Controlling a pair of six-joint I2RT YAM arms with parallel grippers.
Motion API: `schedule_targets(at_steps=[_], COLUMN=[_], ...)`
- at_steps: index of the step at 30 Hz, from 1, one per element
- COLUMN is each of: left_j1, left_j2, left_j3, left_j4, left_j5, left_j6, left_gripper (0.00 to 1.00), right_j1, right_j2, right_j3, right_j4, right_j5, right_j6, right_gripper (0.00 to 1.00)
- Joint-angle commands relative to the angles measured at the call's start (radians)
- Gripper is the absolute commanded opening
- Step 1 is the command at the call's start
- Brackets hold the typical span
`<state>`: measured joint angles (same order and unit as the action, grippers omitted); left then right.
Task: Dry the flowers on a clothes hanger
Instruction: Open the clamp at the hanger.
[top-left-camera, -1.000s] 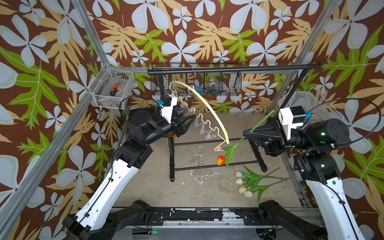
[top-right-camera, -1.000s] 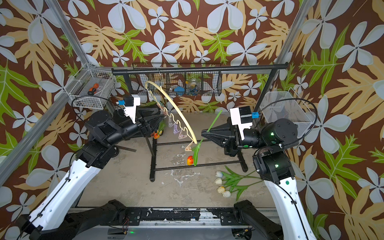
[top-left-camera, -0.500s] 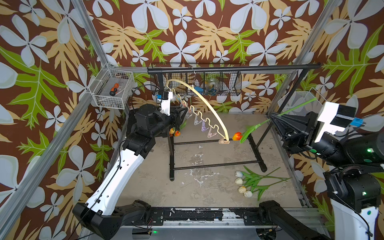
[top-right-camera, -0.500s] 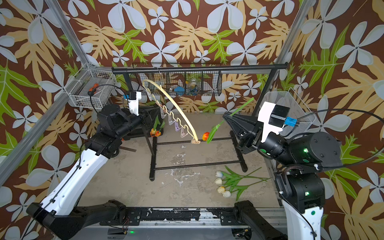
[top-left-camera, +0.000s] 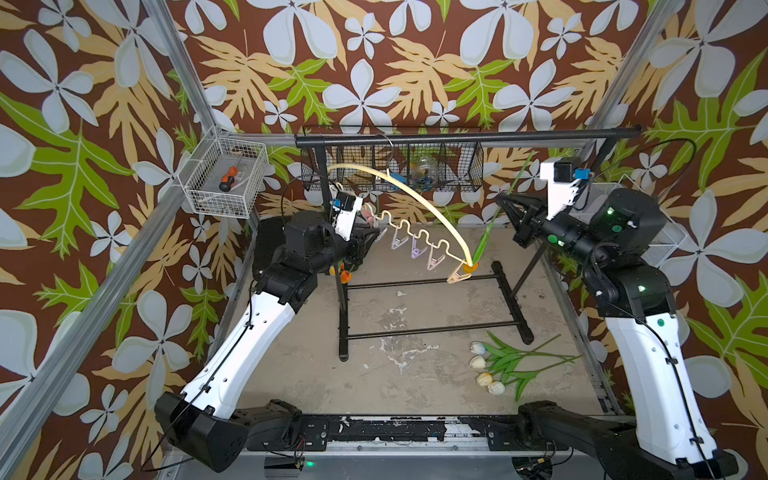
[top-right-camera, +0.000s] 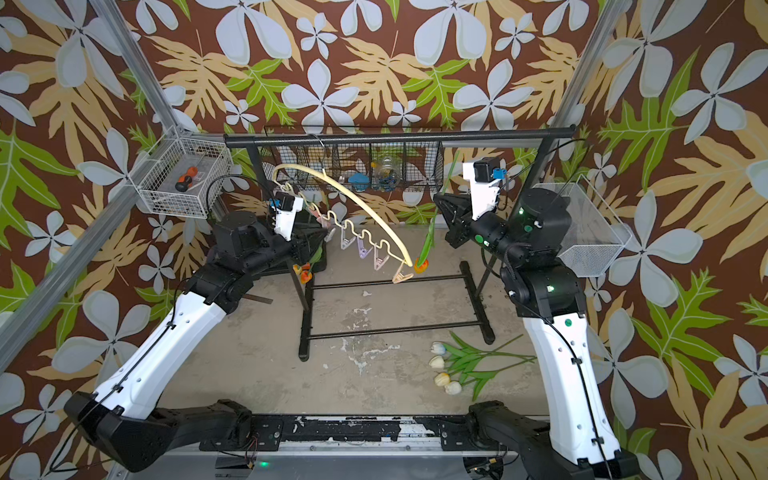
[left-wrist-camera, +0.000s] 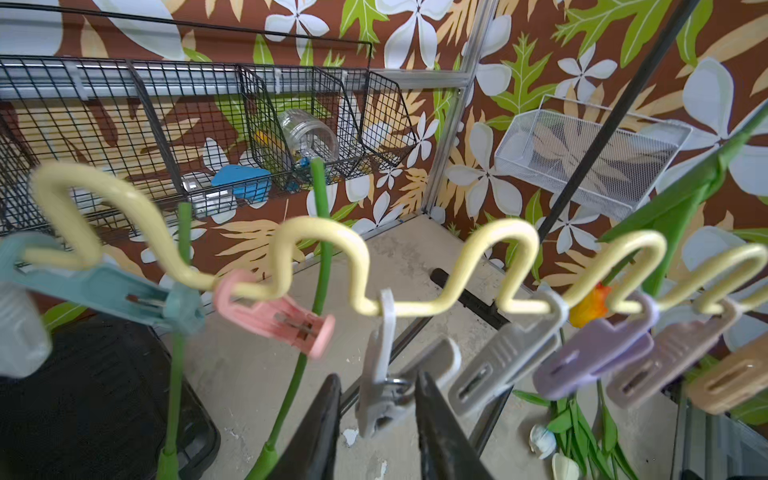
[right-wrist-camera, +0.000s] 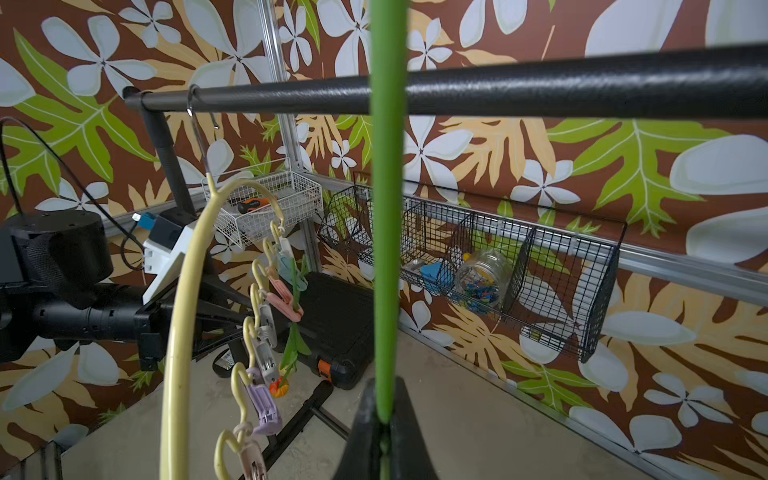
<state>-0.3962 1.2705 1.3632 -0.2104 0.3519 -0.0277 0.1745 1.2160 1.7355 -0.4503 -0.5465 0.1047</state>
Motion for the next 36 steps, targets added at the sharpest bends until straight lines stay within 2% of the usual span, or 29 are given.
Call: schedule_targets(at_steps=[1, 5, 13, 18, 24, 30, 36], left_j1=[0.002, 0.002, 0.000, 0.000, -0.022, -0.041, -0.041], left_j2=[-0.002, -0.002, 0.008, 0.017, 0.033, 0.047, 0.051], left_j3=[-0.021, -0.044, -0.024, -0.010, 0.005, 0.011, 0.017], left_j4=[0.054, 0.091, 0.114, 0.114, 0.100, 0.093, 0.090], left_j5=[0.046, 0.042, 0.019, 0.020, 0.004, -0.024, -0.004], left_j6=[0.061, 0.075, 0.087, 0.094, 0.110, 0.129, 0.141], left_gripper=[0.37, 0.47, 0.50, 0.44, 0.46, 0.46, 0.45], right_j1=[-0.003, -0.003, -0.002, 0.047, 0.101, 0.162, 0.175], right_j2=[0.037, 0.109, 0.262, 0.321, 0.397, 0.392, 0.394], right_j3=[0.022, 0.012, -0.046, -0.054, -0.044, -0.130, -0.189], right_j4=[0.021, 0.040, 0.162, 0.172, 0.150, 0.285, 0.384], right_j5=[-0.006, -0.095, -0.303, -0.297, -0.286, -0.322, -0.380], right_j6=[0.018, 0.013, 0.078, 0.031, 0.005, 0.048, 0.095], right_gripper=[0.00, 0.00, 0.00, 0.00, 0.00, 0.00, 0.00])
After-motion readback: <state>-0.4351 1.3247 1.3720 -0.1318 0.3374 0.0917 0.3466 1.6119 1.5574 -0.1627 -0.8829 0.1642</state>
